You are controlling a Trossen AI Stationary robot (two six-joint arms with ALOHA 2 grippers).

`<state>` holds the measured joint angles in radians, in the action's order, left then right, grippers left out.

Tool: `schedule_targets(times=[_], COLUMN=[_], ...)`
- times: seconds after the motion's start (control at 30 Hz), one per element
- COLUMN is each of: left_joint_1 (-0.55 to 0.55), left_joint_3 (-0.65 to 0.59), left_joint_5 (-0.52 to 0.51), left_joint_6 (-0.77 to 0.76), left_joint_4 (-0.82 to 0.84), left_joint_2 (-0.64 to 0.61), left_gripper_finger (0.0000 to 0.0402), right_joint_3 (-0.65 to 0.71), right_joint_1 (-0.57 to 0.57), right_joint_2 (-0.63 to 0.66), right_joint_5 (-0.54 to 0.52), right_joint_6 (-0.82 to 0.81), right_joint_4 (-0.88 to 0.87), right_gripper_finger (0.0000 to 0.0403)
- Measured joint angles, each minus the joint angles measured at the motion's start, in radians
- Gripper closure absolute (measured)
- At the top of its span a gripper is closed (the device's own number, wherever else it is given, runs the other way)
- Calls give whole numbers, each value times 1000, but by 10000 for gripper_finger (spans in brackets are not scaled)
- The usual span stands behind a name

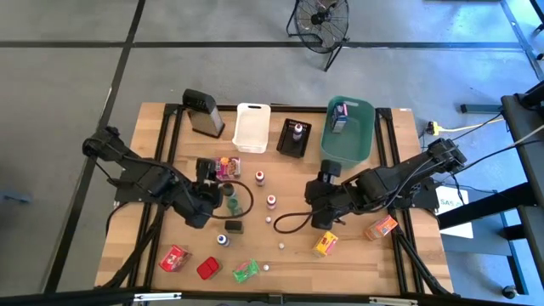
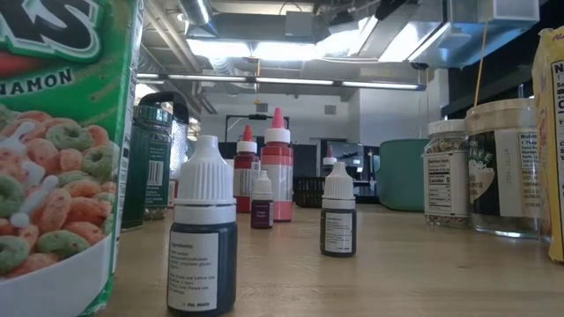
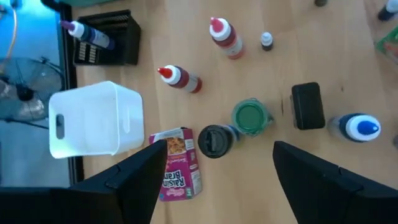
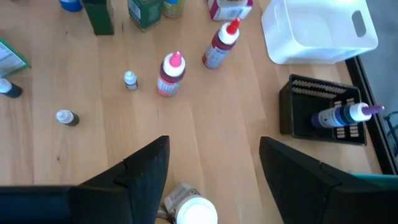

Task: Pick & Place Kitchen Items
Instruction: Put the green seasoning bottle into the white bin

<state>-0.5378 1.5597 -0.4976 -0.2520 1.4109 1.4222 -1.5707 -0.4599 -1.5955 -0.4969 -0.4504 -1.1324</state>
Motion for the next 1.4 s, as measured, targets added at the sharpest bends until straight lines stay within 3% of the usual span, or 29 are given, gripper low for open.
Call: schedule_targets(times=[0.27, 0.5, 1.03, 1.4], left_joint_1=[50, 91, 189, 234], left_joint_3=[0, 0, 0, -189], left_joint_5=[126, 305, 498, 407], left_joint_6=[247, 501, 551, 555], left_joint_4=[-47, -144, -144, -231], left_joint_2=[50, 121, 210, 138], left_gripper_finger=[114, 114, 114, 114], right_joint_3=[0, 0, 0, 94], right_joint_1=[0, -1, -100, -138], right_joint_2=[0, 0, 0, 0], right_joint_5=[0, 1, -2, -60], right_joint_6=[40, 81, 155, 208], right_joint_4=[32, 63, 77, 173], right_gripper_finger=[153, 153, 153, 153])
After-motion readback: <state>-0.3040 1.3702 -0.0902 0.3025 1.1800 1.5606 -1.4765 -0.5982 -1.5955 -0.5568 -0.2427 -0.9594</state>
